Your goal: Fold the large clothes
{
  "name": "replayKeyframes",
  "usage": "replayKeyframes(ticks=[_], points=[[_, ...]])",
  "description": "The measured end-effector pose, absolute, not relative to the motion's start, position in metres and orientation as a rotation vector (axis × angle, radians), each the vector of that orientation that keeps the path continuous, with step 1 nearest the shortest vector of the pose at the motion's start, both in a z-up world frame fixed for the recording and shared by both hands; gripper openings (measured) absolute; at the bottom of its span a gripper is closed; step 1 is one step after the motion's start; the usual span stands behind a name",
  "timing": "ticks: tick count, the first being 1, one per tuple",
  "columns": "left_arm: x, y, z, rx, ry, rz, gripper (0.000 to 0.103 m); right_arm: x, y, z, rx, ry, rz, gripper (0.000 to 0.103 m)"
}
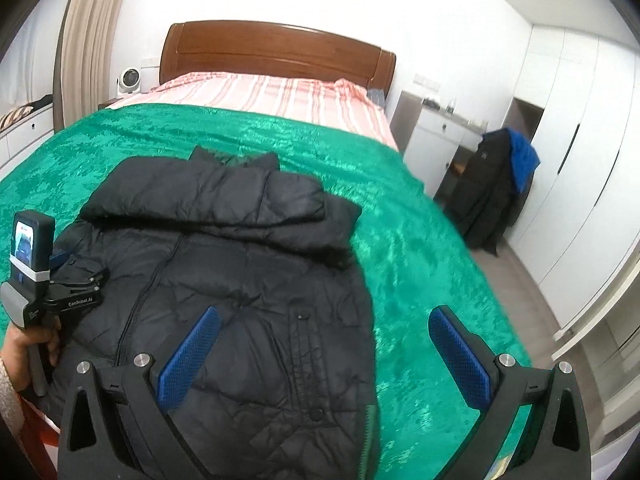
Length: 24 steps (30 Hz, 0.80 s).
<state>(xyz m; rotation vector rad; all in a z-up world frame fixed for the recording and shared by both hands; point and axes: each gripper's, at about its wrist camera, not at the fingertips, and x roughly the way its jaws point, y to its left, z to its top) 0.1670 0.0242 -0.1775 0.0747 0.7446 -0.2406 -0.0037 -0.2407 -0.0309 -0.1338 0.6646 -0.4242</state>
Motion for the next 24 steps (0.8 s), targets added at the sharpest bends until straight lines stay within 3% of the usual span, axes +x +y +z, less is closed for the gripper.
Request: replayKeyframes(ticks=[24], points=[[0.167,0.024,-0.178,0.074,0.744,-0.241,0.103,-0.01,-0.227,-0.018,-0.182,0.654,-0.406,0.103]])
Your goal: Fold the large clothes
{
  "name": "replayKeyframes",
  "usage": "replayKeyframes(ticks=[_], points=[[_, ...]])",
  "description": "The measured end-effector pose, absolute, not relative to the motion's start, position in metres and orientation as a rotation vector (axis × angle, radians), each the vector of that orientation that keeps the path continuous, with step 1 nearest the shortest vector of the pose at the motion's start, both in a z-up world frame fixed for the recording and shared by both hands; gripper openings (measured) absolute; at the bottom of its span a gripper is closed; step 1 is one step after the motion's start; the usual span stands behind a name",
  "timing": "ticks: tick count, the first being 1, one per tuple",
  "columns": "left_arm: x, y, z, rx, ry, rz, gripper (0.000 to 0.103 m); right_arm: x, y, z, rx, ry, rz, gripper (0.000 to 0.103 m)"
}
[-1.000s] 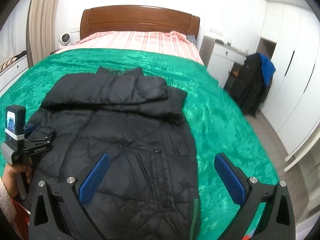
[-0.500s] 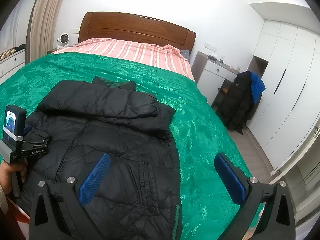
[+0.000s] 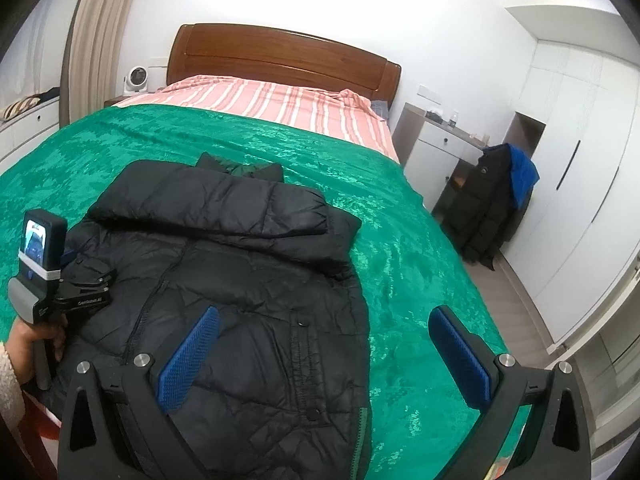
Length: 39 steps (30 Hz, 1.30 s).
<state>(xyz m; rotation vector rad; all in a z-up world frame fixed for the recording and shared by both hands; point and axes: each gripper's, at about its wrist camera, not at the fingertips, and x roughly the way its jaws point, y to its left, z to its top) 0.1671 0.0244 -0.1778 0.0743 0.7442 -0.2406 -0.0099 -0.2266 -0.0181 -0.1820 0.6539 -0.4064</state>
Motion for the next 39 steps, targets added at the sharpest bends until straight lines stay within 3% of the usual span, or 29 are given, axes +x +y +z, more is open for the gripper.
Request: replayKeyframes(ticks=[18,24,30,36,38,39], points=[[0.168,0.025,-0.177,0.073,0.751,-0.242,0.103,-0.007,-0.227,-0.026,-0.164,0.67,-0.377,0.103],[0.137,0.04,-0.135,0.065,0.789,-0.313,0.101,-0.026,-0.256,-0.032,-0.047,0.671,-0.232,0.103],[0.075,0.098,-0.108,0.081,0.838,-0.357,0.102,-0.055,-0.317,-0.092,0.02,0.842,-0.256,0.103],[0.054,0.129,-0.163,-0.028,1.081,-0.393,0.101,-0.07,-0.354,-0.159,0.362,1.013,-0.096,0.102],[0.048,0.124,-0.175,-0.035,1.123,-0.417,0.099,-0.067,-0.353,-0.17,0.405,1.03,-0.037,0.098],[0.046,0.12,-0.177,-0.012,1.129,-0.417,0.098,-0.066,-0.352,-0.174,0.421,1.039,-0.012,0.089]])
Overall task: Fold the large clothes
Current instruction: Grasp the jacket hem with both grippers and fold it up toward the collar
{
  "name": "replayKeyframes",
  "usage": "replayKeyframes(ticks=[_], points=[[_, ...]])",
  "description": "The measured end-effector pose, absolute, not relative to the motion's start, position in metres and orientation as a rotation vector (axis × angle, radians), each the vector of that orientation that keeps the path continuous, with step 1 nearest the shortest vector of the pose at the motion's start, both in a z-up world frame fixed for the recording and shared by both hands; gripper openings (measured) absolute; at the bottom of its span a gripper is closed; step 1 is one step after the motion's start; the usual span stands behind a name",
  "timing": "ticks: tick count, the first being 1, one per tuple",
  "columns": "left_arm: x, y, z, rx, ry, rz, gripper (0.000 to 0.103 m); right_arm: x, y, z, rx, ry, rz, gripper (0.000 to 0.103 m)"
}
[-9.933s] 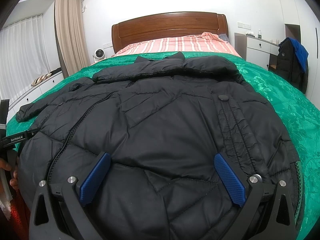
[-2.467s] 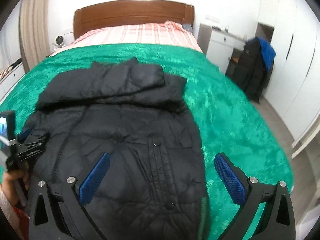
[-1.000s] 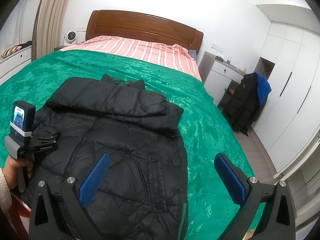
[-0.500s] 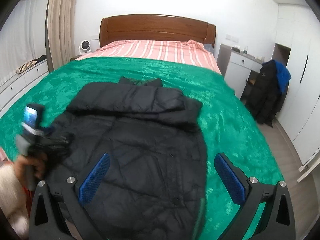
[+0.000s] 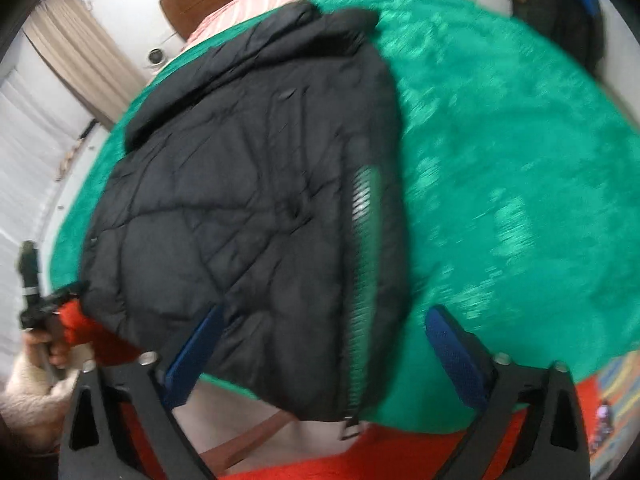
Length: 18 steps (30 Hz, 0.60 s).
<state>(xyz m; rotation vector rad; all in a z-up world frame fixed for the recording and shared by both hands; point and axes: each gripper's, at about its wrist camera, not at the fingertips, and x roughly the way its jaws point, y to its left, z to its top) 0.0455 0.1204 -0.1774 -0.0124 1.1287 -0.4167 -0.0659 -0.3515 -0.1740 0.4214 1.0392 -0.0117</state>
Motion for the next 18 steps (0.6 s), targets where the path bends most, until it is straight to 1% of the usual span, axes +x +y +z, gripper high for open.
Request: replayKeyframes(ticks=[1,2,3,4,5,7,9,10,13,15,18], points=[[0.044,0.118,-0.177,0.006,1.128,-0.414,0.095,-0.064,-0.35,-0.179,0.438,1.054,0.021,0.08],[0.044,0.116,-0.177,0.011,1.131,-0.416,0.092,-0.063,-0.349,-0.182,0.436,1.065,0.027,0.077],[0.045,0.115,-0.177,0.0,1.144,-0.423,0.085,-0.06,-0.347,-0.186,0.423,1.089,0.032,0.063],[0.045,0.116,-0.177,-0.009,1.159,-0.418,0.074,-0.057,-0.348,-0.189,0.412,1.113,0.036,0.044],[0.045,0.118,-0.177,-0.011,1.166,-0.402,0.067,-0.056,-0.348,-0.189,0.407,1.133,0.038,0.037],[0.044,0.123,-0.175,-0.026,1.188,-0.407,0.023,-0.058,-0.351,-0.183,0.432,1.125,0.062,0.025],[0.039,0.131,-0.169,-0.081,1.19,-0.432,0.017,-0.061,-0.352,-0.167,0.439,1.101,0.081,0.022],[0.036,0.133,-0.162,-0.094,1.184,-0.442,0.016,-0.063,-0.352,-0.16,0.443,1.091,0.087,0.02],[0.017,0.137,-0.145,-0.101,1.194,-0.477,0.015,-0.072,-0.354,-0.137,0.447,1.08,0.107,0.019],[-0.004,0.141,-0.136,-0.093,1.223,-0.505,0.015,-0.091,-0.352,-0.128,0.461,1.104,0.122,0.019],[-0.039,0.15,-0.125,-0.111,1.282,-0.52,0.015,-0.118,-0.355,-0.128,0.578,1.137,0.154,0.018]])
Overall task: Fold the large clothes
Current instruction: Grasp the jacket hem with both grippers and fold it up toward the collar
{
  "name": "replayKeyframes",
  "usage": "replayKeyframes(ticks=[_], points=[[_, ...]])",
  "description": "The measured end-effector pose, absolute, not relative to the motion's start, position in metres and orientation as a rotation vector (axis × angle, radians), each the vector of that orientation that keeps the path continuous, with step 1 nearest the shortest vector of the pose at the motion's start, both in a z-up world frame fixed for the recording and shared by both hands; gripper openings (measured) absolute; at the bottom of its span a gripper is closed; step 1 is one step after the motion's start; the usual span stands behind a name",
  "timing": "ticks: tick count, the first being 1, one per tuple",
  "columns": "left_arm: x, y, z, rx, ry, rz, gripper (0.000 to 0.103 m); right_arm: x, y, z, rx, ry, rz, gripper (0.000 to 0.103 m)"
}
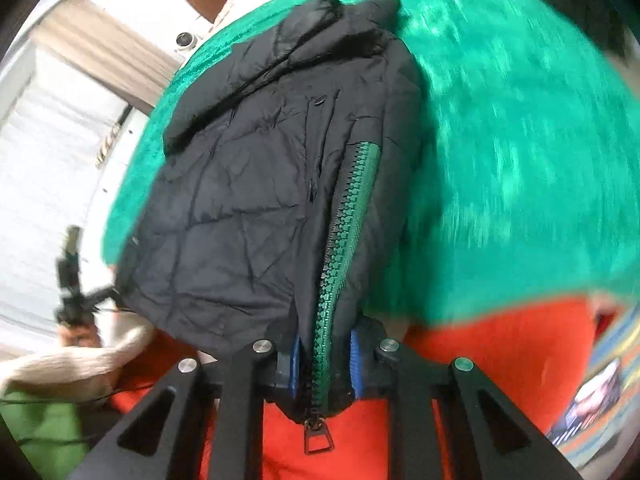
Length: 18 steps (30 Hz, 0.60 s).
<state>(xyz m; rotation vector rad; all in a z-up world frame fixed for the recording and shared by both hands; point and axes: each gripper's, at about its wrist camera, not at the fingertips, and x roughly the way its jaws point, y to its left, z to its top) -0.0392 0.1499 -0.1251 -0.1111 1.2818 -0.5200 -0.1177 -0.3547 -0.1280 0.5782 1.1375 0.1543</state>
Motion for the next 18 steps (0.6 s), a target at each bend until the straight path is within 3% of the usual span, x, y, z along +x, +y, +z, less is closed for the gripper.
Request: replayKeyframes(ticks=[6,14,17,18], points=[[-0.038,0.176,-0.05,-0.329,1.168,-0.581,0.014,-0.124,-0.383,-0.088,0.876,0.905,0.278,0.017],[0.136,0.144,0.042,-0.301,0.898,-0.612,0.014,0.045,-0.42,-0.016,0.775,0.648,0.335,0.017],[0.218,0.102,0.049,-0.18,0.826,-0.523,0.025,0.111,-0.433,-0.018,0.777,0.604,0.271,0.018],[0.237,0.089,0.044,-0.137,0.836,-0.5,0.04,0.133,-0.439,-0.024,0.785,0.582,0.238,0.024]])
